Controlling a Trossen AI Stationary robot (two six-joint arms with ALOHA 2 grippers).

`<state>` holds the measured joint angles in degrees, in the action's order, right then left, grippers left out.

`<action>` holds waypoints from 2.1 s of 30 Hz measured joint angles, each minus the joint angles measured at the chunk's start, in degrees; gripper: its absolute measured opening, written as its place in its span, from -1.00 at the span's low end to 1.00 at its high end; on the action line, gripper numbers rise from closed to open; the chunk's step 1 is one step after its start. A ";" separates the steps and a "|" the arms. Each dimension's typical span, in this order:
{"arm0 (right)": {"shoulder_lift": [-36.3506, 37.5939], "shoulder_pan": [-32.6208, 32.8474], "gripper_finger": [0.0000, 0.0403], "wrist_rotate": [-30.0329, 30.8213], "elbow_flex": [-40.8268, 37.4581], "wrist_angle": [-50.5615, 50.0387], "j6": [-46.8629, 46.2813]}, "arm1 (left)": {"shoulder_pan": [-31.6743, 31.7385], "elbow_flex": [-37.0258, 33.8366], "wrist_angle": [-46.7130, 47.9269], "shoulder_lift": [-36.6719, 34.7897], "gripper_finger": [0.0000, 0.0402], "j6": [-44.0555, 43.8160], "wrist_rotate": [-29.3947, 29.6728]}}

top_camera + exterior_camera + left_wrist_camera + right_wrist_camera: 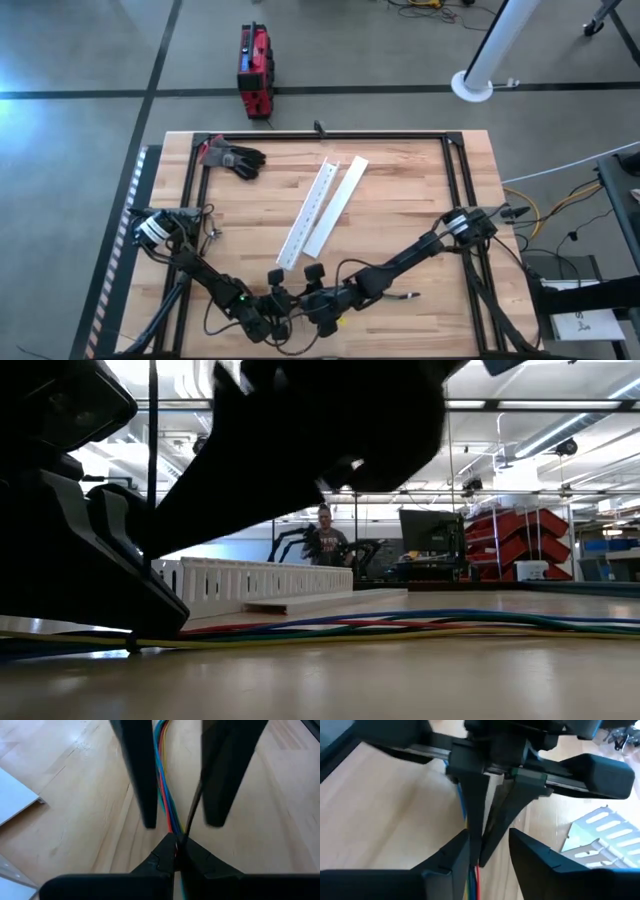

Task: Ziptie cables
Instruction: Wrap the cable wires with the black zip tie

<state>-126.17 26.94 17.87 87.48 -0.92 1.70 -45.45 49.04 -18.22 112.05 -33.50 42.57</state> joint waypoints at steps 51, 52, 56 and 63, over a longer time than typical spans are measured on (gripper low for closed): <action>5.27 -0.17 -1.00 -1.34 -0.02 -3.34 1.92 | 0.12 0.02 1.19 -0.70 -0.98 -0.20 1.84; 5.85 -0.09 -1.00 -1.32 -0.02 -3.93 1.94 | 0.12 0.01 1.27 -0.69 -0.98 -0.20 1.82; 6.45 -0.09 -1.00 -1.38 -0.02 -4.90 1.81 | 0.13 -0.03 1.29 -0.65 -0.98 -0.11 1.78; 5.63 -0.09 -1.00 -1.76 0.11 -5.40 1.82 | 0.11 -0.07 1.32 -0.57 -0.91 -0.29 1.61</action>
<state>-120.53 26.85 16.11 87.59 -6.33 3.52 -45.34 48.97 -16.91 111.48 -33.78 44.17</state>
